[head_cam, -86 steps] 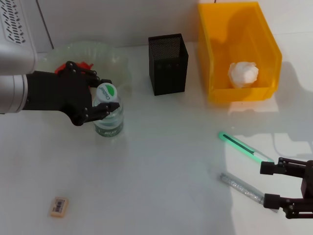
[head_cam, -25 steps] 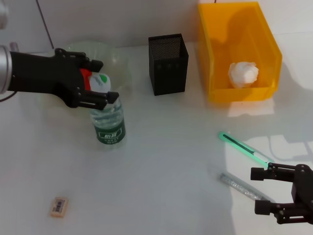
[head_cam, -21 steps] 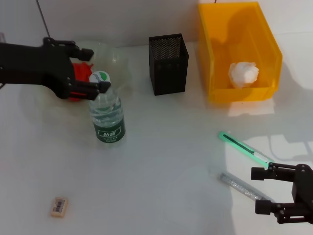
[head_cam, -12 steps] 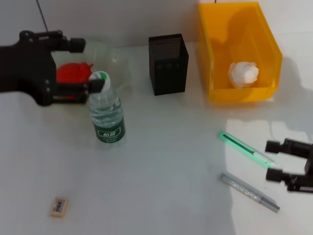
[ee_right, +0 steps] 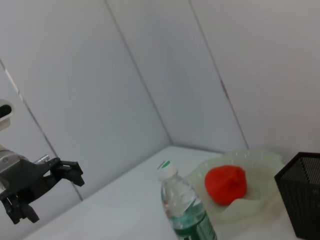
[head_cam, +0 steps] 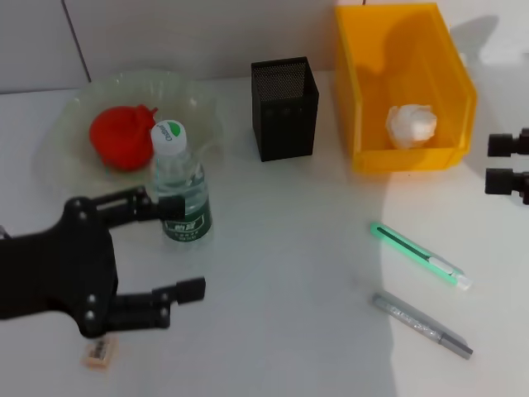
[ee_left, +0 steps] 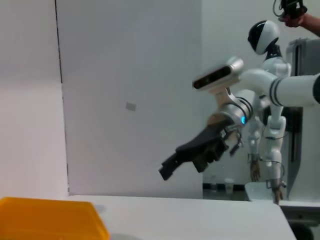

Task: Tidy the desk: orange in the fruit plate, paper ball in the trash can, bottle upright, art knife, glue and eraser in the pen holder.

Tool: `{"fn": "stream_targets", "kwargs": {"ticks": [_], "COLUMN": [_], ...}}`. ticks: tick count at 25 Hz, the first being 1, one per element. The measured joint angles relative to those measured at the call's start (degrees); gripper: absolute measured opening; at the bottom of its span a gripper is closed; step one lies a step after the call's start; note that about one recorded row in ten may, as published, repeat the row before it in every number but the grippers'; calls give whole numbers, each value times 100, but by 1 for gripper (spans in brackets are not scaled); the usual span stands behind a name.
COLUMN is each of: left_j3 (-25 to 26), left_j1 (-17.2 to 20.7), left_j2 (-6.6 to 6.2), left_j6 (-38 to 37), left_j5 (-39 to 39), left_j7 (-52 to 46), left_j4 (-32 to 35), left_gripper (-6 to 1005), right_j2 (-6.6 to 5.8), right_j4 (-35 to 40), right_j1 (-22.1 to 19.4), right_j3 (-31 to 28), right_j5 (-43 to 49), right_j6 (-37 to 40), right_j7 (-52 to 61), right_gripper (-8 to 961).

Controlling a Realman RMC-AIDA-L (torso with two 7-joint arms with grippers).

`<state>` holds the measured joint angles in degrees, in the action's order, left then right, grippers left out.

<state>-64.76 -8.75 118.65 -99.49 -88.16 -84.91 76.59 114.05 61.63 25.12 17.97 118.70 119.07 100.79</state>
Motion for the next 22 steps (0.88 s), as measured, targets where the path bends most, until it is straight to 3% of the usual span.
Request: {"fn": "stream_targets", "kwargs": {"ticks": [1,3,5,6,10,11,15,22], "left_j3": [-139,-185,-185,-241,-260,-256,-238,-225], "left_j1": [38,38,38,-51,-124,-127,-127,-141], "left_j2": [-4,3,3,15,14,16,20,6], "left_j6": [-119,-143,-143,-146,-122,-110,-62,27], "left_j5": [90,94,94,183,260,274,382,411], "left_j7": [387,558,558,874,1073,1100,1183,1199], "left_j4": [-529,-793,-793,-1422,-1857,-1919,-2094,-2247], "left_gripper": [815,815,815,815,815,815,815,815], "right_j2": [-71,-118,-269,-387,-426,-402,-338,177], "right_j4": [653,924,1447,1856,2511,2858,2989,3417], "right_j1": [207,294,557,814,1127,1271,1523,1716], "right_j3": [416,614,1134,1583,2158,2609,2998,3306], "right_j5": [13,53,207,469,1062,1440,2001,3340], "right_j6": [130,183,259,352,503,513,380,170], "right_j7": [364,523,962,1296,1362,1397,1918,3196], "right_gripper": [810,810,811,811,811,810,809,806]}}
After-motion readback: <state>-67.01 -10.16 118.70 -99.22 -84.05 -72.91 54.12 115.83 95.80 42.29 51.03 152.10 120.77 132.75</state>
